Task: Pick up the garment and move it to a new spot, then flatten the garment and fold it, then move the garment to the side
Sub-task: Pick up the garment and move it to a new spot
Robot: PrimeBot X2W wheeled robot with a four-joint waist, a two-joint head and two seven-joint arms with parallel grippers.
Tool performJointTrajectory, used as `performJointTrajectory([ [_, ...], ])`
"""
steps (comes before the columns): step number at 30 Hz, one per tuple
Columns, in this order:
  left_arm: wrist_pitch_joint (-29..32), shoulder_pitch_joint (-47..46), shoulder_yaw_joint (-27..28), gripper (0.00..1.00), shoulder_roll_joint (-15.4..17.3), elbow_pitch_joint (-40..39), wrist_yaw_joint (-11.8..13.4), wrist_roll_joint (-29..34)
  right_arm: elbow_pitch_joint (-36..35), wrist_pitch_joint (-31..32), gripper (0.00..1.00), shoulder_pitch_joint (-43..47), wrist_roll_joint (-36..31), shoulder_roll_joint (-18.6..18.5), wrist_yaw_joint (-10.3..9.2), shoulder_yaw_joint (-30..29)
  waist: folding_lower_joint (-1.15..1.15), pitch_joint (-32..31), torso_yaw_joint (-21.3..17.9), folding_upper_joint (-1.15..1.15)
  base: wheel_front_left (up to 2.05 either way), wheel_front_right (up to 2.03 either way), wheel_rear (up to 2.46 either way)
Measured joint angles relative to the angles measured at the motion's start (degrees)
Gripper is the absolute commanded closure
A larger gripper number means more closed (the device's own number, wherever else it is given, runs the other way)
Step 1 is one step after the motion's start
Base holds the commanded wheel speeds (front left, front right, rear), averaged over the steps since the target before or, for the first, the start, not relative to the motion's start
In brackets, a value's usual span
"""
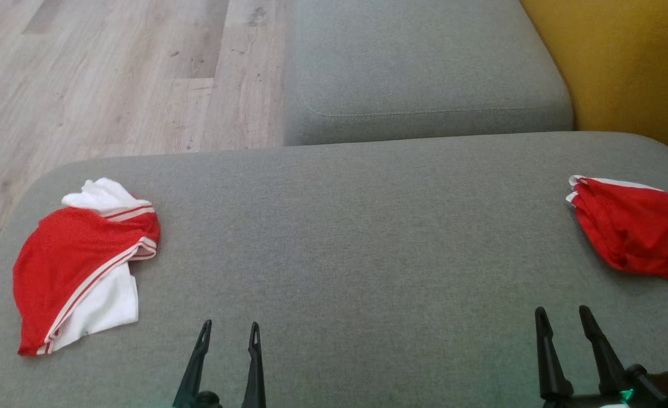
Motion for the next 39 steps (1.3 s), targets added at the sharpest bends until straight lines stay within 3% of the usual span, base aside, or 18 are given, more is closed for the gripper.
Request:
performJointTrajectory([
  [10,0.00,-0.24,-0.15,0.00,0.41,0.35,-1.04,1.11,0.30,0.00,0.00,0.09,0.64,0.74,0.00,1.05,0.00,0.86,4.63,0.00,0.00,0.00,0.00],
  [29,0.00,-1.82,3.16,0.00,1.93,-1.34,-0.13,1.15,1.29,0.00,0.00,-3.22,1.11,0.89,0.00,2.80,0.00,5.85,23.66,0.00,0.00,0.00,0.00],
  [35,0.00,-2.27,4.36,0.00,2.12,-3.65,0.58,1.16,1.54,0.00,0.00,-3.74,1.02,0.82,0.00,3.33,0.01,8.34,24.76,0.00,0.00,0.00,0.00],
  [39,-0.01,-10.92,7.42,0.00,5.78,-6.42,-0.45,1.77,1.38,0.00,0.00,-4.76,-0.07,-2.35,0.00,4.68,0.00,12.47,23.40,0.00,0.00,0.00,0.00],
])
